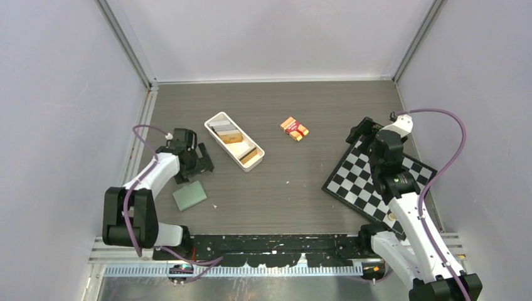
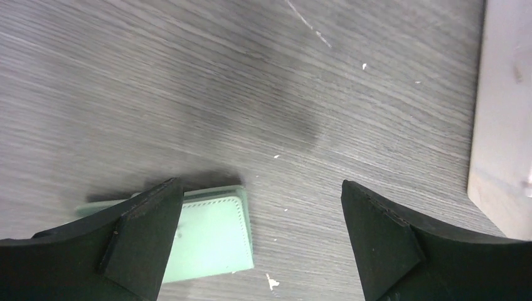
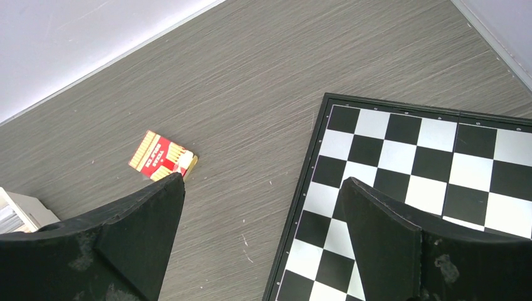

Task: Put the credit cards into the card holder
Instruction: Move the card holder to the center of the board.

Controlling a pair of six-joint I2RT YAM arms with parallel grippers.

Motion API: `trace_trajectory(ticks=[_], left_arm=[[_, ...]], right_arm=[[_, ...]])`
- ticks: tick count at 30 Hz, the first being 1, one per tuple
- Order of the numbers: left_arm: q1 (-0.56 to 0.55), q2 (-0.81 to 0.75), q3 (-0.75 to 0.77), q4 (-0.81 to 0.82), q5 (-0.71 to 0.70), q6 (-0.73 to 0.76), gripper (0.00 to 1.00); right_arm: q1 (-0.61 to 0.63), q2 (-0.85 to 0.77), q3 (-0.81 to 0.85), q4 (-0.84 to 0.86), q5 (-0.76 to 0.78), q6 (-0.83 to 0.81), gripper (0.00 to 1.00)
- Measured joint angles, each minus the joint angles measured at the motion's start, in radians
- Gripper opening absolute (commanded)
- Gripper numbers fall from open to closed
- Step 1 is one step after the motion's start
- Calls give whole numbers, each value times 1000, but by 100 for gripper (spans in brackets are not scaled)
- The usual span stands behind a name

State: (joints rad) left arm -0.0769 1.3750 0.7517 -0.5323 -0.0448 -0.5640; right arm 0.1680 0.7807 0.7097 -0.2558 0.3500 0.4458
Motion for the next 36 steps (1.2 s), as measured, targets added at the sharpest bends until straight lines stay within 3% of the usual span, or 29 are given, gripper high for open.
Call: trace_trajectory(ticks=[6,11,18,29,36], left_arm=[[6,-46,114,-108,-139,40,100],[72,46,173,-148,-182,59,100],[183,172,174,-148,-105,95,100],[183,222,161,-150,-15,127,96],[120,142,110,-169,78,70,95]], right_arm=[[0,5,0,0,-16,0,100],[0,43,0,1,-35,1,100],[0,48,-1,5,-42,1,100],[0,49,-2,16,-51,1,100],[0,65,-2,18,-52,1,100]])
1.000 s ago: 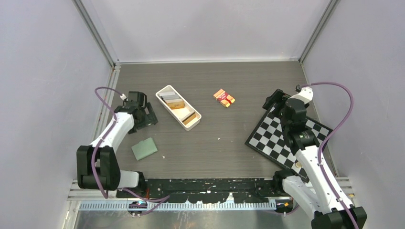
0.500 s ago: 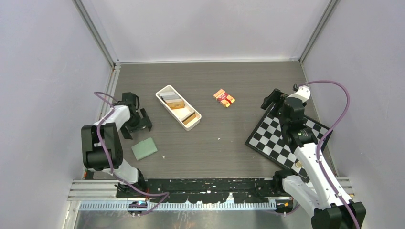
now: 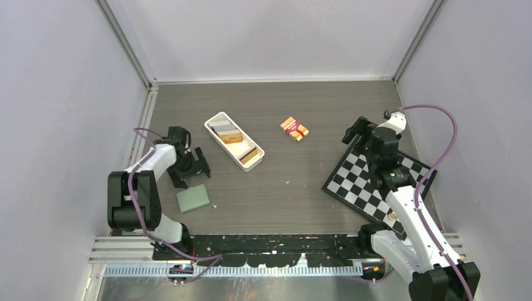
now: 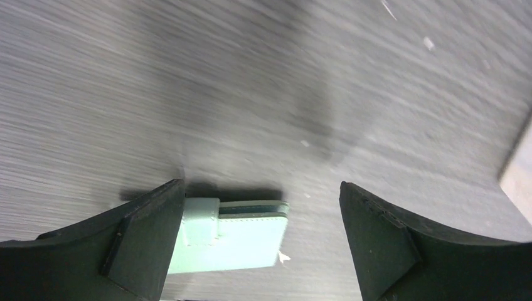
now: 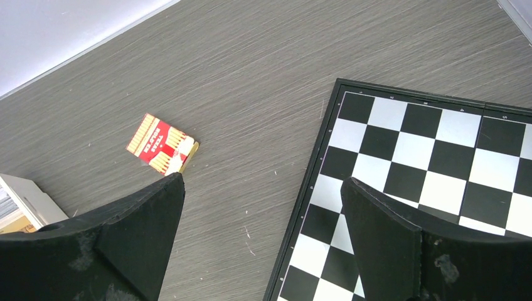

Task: Put the credit cards into the card holder
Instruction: Move the card holder to the center of the board.

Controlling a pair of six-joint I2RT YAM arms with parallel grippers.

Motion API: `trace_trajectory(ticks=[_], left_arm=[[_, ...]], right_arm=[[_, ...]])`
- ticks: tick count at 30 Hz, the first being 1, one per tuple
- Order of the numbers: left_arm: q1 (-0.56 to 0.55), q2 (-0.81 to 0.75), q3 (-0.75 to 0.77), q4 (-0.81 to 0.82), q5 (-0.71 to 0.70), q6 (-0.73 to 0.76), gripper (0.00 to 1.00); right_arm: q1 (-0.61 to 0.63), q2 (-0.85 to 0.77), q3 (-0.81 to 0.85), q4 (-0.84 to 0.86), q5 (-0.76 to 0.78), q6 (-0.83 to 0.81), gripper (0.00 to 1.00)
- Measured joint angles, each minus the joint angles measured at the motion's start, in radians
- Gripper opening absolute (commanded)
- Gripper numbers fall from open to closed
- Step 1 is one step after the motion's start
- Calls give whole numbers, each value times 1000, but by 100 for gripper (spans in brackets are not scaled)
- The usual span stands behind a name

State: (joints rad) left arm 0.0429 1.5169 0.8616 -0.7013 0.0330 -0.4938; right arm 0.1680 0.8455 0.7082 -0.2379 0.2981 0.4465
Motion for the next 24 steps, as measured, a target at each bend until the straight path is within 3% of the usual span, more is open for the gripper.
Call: trace_trajectory(ticks=[8,12,19,24], left_arm=[[-225,-69,-30,-8,59,-110,94],[-293,-101,-20,-39,49,-144,99],[-253,-240,34,-172,-170,-201,100],[-78,-321,-3,-204,-225,-204,100]], right_arm=[[0,8,0,2,0,0,100],[0,13,0,5,0,0,100],[0,14,-1,6,-9,0,100],[0,14,-2,6,-13,0,100]])
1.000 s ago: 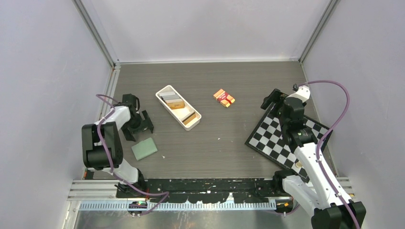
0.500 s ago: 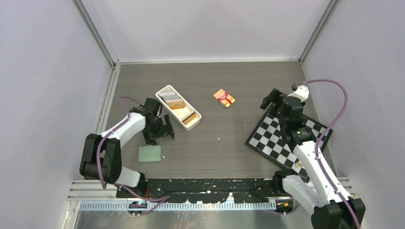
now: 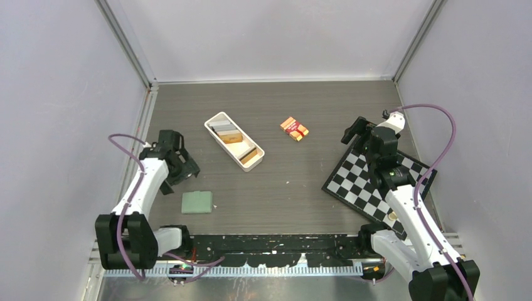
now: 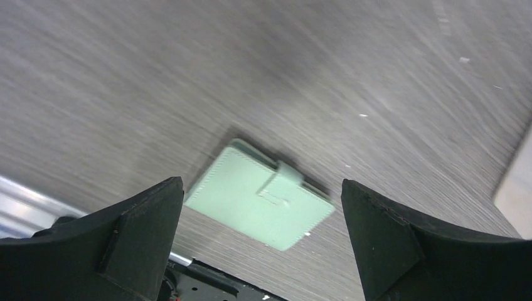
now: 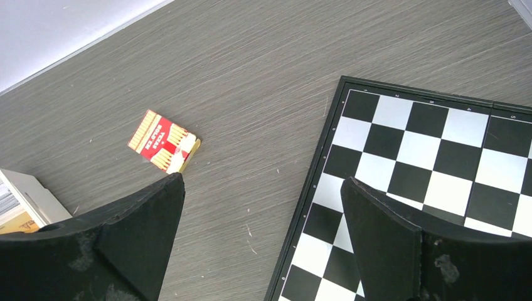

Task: Put the credit cards into the card holder
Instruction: Move the card holder to the center of the board.

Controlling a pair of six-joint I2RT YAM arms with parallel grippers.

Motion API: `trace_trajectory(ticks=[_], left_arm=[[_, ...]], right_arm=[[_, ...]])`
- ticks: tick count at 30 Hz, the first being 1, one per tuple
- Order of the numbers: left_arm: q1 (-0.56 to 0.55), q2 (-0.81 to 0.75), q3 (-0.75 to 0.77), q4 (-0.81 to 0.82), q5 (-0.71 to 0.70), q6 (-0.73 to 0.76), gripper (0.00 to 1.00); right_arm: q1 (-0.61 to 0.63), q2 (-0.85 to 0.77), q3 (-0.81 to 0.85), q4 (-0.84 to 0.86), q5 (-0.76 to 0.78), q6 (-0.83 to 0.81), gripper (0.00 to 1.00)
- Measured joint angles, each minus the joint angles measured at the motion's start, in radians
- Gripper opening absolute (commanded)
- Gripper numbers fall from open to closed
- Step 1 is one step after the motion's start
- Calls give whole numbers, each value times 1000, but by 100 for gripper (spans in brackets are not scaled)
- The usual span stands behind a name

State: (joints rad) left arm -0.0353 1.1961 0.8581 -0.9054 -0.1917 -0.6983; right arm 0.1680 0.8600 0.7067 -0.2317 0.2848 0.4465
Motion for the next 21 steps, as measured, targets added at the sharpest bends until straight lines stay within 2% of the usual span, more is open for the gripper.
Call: trace_trajectory(ticks=[4,13,21], left_arm=[[71,11,-56,-2,17,20,100],[105,106,-106,48,93,64,100],[105,219,-111,104,234,114,96]], right_arm=[[0,0,0,0,-3,0,100],[0,0,0,0,-7,0,100],[0,0,0,0,-10,0,100]])
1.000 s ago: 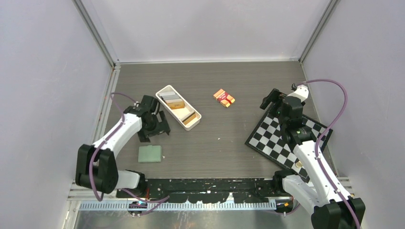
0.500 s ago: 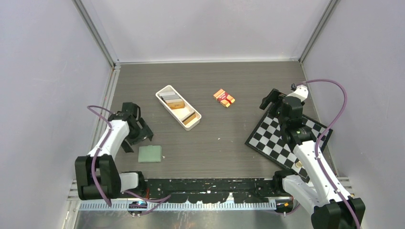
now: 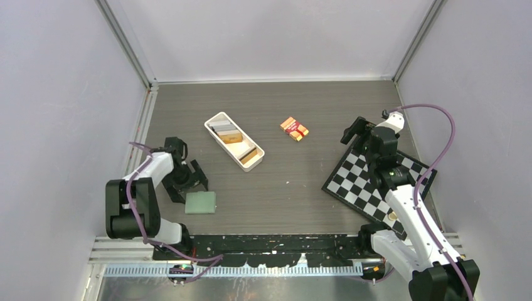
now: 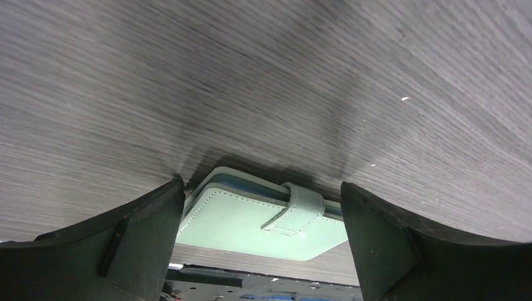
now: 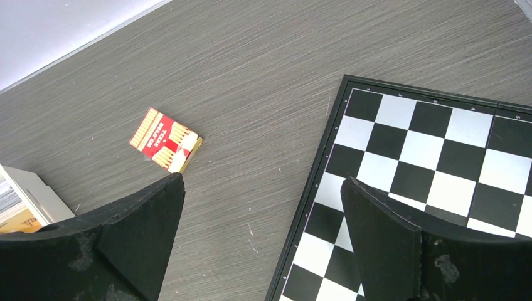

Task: Put the credit cards into the card holder
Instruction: Move the card holder to the center of the board.

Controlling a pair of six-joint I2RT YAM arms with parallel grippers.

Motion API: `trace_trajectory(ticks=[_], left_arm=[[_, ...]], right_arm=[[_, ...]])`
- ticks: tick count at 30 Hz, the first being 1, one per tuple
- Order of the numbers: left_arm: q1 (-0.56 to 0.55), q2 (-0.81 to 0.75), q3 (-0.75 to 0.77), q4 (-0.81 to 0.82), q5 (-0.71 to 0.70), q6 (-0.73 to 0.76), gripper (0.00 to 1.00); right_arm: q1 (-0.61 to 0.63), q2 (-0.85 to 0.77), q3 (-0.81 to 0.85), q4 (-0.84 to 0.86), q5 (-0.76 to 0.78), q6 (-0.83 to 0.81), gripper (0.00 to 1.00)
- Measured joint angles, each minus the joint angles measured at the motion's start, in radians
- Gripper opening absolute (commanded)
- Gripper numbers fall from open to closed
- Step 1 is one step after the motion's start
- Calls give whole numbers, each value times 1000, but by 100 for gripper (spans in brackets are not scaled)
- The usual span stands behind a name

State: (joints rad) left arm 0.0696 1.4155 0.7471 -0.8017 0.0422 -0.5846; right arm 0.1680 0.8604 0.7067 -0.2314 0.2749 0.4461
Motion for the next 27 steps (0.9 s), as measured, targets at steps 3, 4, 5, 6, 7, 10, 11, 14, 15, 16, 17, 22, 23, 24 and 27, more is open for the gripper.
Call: trace_trajectory(ticks=[3,4,5,6,7,10,11,14,15,16,17,22,23,24,27], left_arm=[[-23,18,1,3,14,20,94],[-35,18,1,3,12,24,94],[-57,19,2,3,3,28,94],[-88,20,2,3,1,32,94],[-117,20,3,5,-1,35,94],[-247,20,5,20,-10,34,93],[-293,20,5,27,-18,32,92],[-403,17,5,51,-32,18,91],[-437,14,5,61,-34,13,90],[-478,10,4,82,-30,4,90],[-505,6,4,101,-20,-6,90],[-681,-1,2,299,31,-38,90],[-706,2,2,328,34,-38,90],[-741,6,5,358,34,-37,90],[-787,7,21,388,34,-37,91]], right_arm=[[0,6,0,2,-1,0,100],[0,10,0,2,-1,0,100],[0,11,0,3,-2,0,100],[0,15,0,3,-3,0,100],[0,18,0,5,-5,0,100],[0,25,0,7,-12,0,100],[0,26,0,7,-16,0,100],[0,33,0,18,-39,0,100],[0,36,-1,25,-52,-1,99],[0,39,-2,32,-66,-2,99],[0,42,-3,38,-79,-3,99],[0,72,-4,62,-173,-3,88],[0,82,-4,64,-199,-3,84],[0,92,-4,66,-231,0,82],[1,120,-4,64,-335,13,75]])
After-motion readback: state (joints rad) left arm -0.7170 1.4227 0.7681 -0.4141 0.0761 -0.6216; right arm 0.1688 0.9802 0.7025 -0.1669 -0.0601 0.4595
